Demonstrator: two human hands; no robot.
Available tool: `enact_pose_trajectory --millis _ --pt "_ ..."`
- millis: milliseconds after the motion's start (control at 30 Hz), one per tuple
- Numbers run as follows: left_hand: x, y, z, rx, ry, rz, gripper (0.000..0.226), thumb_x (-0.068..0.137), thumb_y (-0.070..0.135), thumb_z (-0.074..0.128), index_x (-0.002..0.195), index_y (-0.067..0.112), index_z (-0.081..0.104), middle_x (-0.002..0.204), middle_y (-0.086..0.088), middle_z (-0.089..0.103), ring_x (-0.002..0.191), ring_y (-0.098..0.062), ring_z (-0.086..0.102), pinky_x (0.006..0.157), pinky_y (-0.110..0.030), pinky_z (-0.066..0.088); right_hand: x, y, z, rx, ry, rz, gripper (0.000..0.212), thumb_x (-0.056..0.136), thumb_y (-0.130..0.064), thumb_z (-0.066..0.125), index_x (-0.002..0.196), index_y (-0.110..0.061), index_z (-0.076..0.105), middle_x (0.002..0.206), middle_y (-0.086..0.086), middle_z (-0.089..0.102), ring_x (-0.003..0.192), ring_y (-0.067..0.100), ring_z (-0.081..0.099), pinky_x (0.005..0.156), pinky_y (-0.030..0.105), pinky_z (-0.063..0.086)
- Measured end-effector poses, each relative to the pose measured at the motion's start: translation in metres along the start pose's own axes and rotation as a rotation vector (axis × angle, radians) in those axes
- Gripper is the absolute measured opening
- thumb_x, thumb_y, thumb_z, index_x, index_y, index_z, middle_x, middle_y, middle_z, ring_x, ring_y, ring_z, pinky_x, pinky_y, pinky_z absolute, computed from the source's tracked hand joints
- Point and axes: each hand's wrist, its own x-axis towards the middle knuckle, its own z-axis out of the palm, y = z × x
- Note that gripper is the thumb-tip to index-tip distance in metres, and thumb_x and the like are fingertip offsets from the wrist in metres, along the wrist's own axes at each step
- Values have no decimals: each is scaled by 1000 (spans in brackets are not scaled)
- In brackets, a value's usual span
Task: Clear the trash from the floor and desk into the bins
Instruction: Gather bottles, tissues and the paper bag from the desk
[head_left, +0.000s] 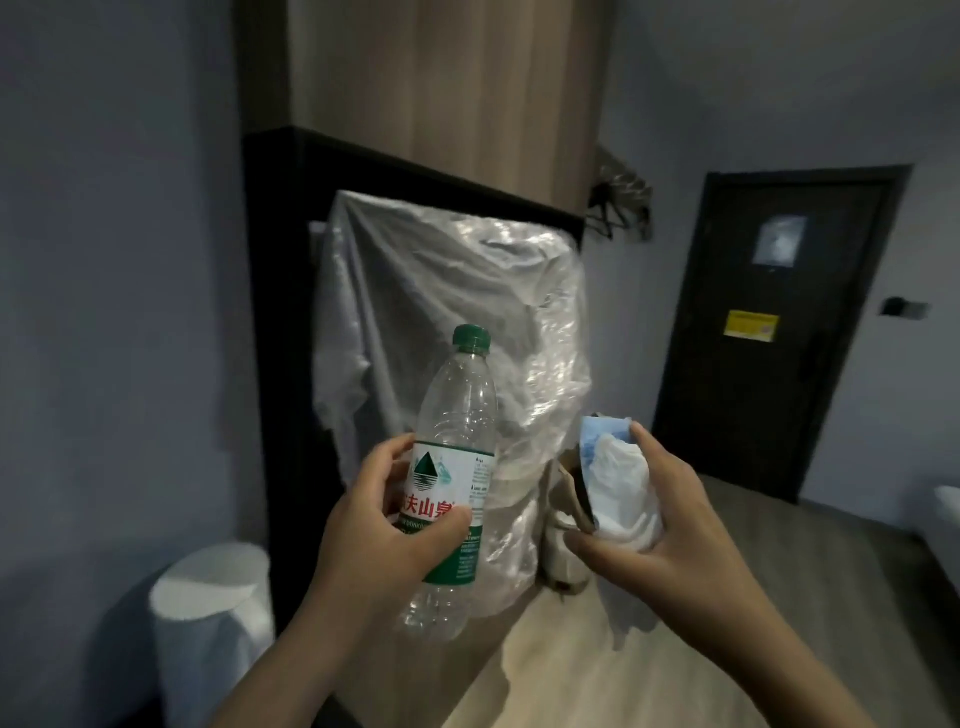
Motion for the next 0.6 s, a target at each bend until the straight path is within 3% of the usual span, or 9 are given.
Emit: enact_pose_trajectory --millis 100,200,333,467,600 --pt "23 18 76 -51 -83 60 69 48 42 78 111 54 52 106 17 67 94 -5 68 74 -31 59 7 34 -64 -42 90 12 110 54 -68 73 145 -50 15 138 -26 30 128 1 35 108 38 38" --pt "40 29 158 -101 -153 117 69 48 45 78 112 53 53 105 18 67 93 -7 68 72 -30 59 16 74 -126 -69 167 12 108 55 -64 75 143 -53 15 137 -25 31 124 2 38 105 41 43" --pt "59 36 258 -169 -221 164 65 61 27 87 106 59 53 111 14 65 96 -10 68 67 -24 58 30 126 -197 -129 265 34 109 56 -62 74 147 -47 16 134 -23 32 124 5 40 104 41 44" --pt "82 33 326 -192 -247 170 67 61 28 85 113 55 52 123 6 60 104 -17 65 80 -39 59 50 172 -245 -206 318 43 107 62 -50 79 149 -39 18 131 -20 34 120 5 42 103 35 44" --pt "116 20 372 -171 -257 164 68 58 36 83 116 52 51 123 5 60 108 -20 63 85 -43 57 82 213 -271 -239 346 46 107 63 -48 79 150 -36 18 133 -16 35 122 6 41 103 31 40"
